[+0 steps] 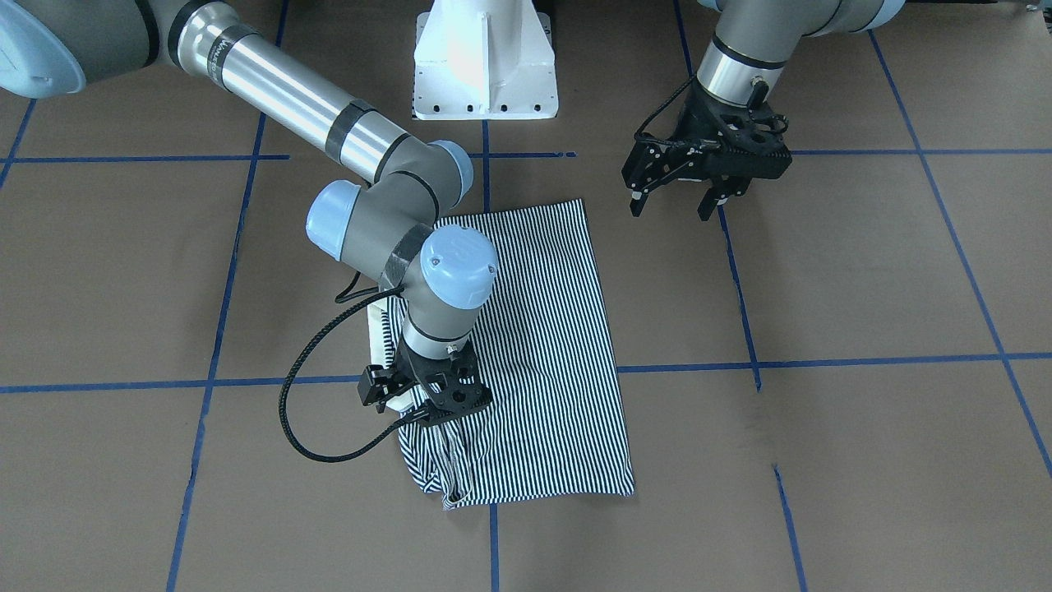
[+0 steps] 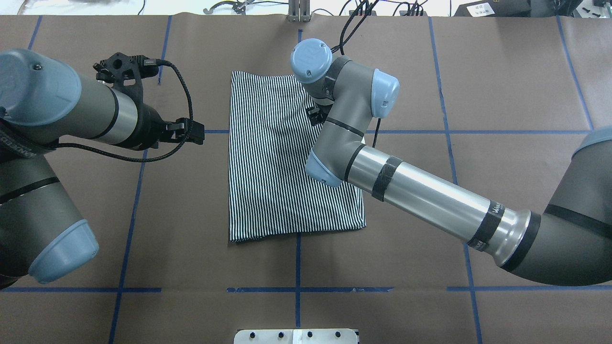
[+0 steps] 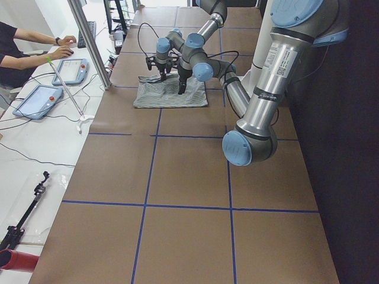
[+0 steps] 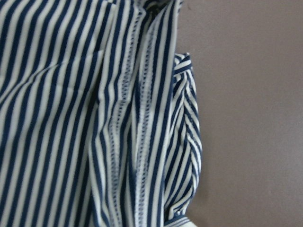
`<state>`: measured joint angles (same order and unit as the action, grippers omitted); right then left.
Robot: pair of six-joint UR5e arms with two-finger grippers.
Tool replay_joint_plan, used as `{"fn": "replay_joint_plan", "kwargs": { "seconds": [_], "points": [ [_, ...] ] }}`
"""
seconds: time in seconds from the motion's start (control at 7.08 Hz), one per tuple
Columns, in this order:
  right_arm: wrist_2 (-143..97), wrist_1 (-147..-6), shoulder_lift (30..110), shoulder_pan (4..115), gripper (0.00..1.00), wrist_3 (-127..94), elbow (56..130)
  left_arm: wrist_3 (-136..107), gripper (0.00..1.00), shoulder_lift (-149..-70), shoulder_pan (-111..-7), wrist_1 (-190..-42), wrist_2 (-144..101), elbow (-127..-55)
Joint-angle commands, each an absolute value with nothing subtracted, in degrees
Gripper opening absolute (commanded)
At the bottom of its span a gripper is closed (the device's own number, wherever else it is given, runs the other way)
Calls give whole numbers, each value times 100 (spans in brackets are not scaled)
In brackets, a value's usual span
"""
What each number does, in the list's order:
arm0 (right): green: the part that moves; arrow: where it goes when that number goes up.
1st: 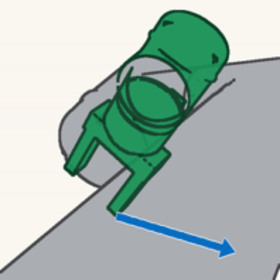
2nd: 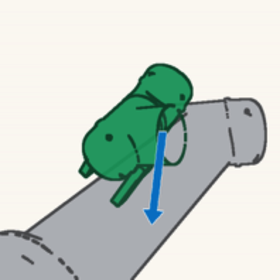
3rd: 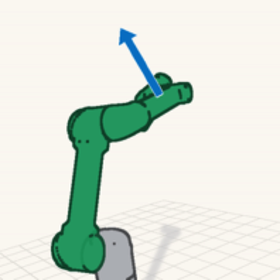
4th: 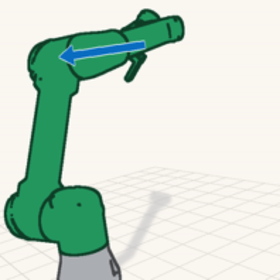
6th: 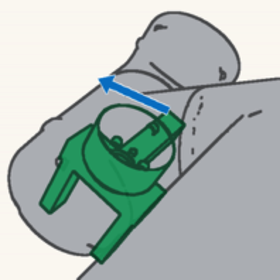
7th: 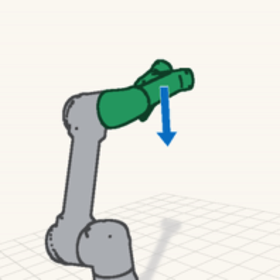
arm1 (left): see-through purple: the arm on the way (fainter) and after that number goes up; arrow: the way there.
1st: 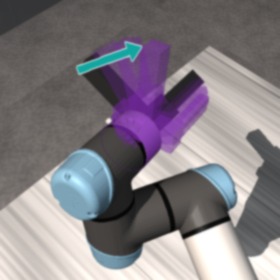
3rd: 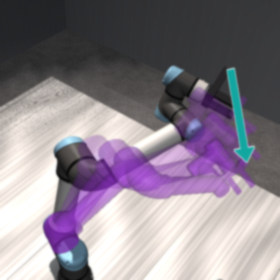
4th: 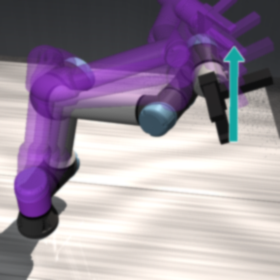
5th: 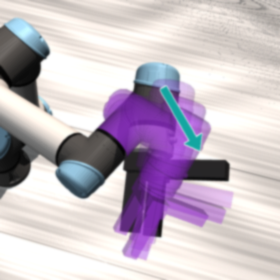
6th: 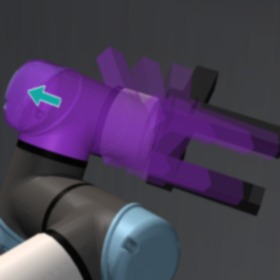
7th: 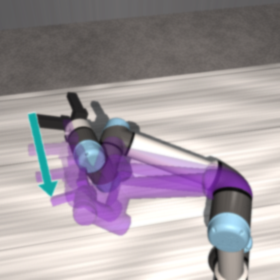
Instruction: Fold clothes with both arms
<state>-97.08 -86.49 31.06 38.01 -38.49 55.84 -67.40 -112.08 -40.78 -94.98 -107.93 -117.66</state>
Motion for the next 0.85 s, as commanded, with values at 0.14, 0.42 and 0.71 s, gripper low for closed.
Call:
{"fn": "replay_joint_plan", "kwargs": {
  "seconds": [0.14,0.42,0.71],
  "points": [
    [-9755,-8204,3643,4496,100,-3395,5458,-6750,100,-11241,-4061,-9501,-10793,-11768],
    [-10122,-7928,3763,4859,100,-3348,5484,-6741,100,-11267,-4061,-9501,-10793,-11769],
    [-10981,-8363,3796,4895,100,-3410,6226,-7238,100,-11268,-4052,-9501,-11289,-11725]
  ]
}}
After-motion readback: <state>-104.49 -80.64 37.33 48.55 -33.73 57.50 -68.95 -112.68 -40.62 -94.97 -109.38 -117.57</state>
